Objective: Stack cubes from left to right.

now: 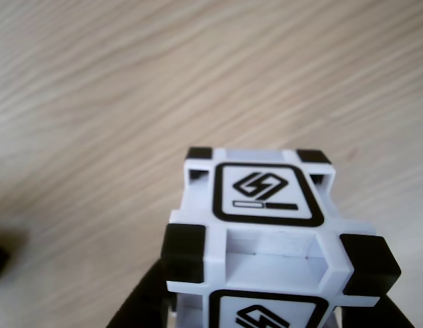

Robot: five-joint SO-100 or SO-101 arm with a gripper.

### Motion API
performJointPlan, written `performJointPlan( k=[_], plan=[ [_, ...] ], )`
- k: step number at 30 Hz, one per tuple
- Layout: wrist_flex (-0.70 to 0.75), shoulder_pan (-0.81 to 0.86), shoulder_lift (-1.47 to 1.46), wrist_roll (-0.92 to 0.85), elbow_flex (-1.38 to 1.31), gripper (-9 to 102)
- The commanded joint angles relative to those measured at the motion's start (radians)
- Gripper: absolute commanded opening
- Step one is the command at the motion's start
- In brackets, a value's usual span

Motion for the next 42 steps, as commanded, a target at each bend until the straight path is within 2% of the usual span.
performJointPlan(
  k=[1,12,20,28,42],
  plan=[
    [0.064,-0.04,0.114,0.018,-0.005,0],
    [0.215,-0.072,0.235,0.04,-0.005,0],
    [0.215,-0.06,0.319,-0.028,-0.006,0],
    [0.213,-0.049,0.321,-0.023,-0.005,0],
    [0.204,0.126,0.308,-0.063,-0.005,0]
  ],
)
